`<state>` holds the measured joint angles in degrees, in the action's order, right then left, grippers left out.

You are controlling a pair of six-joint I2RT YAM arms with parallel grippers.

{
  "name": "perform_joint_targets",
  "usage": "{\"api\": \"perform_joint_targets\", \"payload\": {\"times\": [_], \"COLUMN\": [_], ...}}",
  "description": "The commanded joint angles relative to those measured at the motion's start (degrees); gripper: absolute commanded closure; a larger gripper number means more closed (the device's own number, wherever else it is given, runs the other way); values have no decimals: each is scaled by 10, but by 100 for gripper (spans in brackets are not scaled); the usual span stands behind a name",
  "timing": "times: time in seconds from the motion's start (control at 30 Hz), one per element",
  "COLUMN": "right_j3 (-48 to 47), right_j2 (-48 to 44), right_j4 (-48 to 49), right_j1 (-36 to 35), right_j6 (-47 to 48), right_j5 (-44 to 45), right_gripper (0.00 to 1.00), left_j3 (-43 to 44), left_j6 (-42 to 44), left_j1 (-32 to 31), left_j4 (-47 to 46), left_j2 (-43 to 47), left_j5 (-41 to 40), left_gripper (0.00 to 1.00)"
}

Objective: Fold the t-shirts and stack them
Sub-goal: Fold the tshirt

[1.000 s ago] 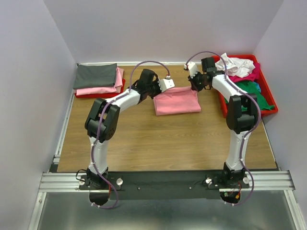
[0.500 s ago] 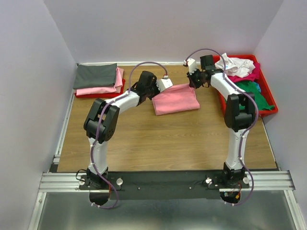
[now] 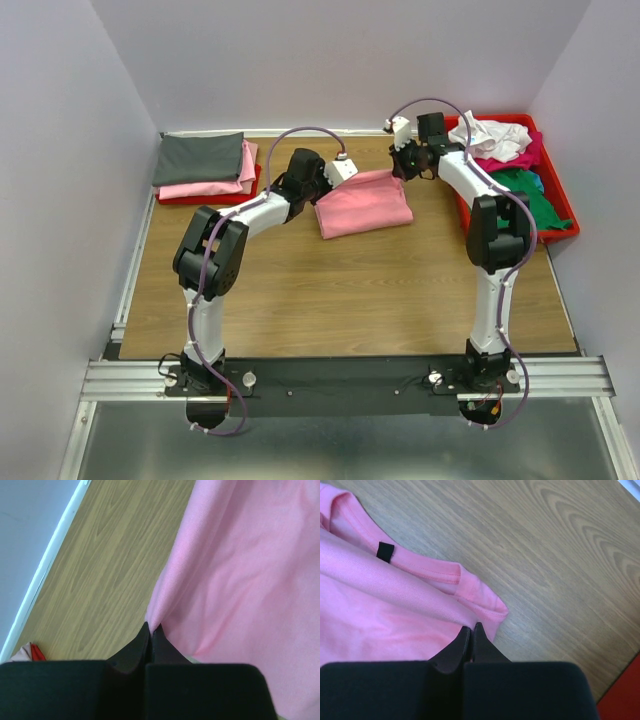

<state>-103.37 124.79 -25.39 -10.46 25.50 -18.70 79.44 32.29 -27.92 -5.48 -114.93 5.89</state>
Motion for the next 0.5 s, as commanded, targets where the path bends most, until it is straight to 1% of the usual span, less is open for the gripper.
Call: {"api": "perform_joint_targets", "payload": {"times": [0.0,0.27,0.47], "right_j3": [-24,-47,-52], "right_j2": [23,42,49], "right_j4": [18,19,21], "right_j1": [1,-1,-2], "right_j6": [-13,-27,-31], "right_j5": [11,16,26], "right_gripper": [99,100,98], "left_j3": [6,5,23], "left_j6": [-8,-9,-17], "left_j1": [6,6,6], "left_j4": [0,1,9], "left_j2": [3,1,-17], "left_j5": [-22,-26,-40], "left_gripper": [100,100,100]}}
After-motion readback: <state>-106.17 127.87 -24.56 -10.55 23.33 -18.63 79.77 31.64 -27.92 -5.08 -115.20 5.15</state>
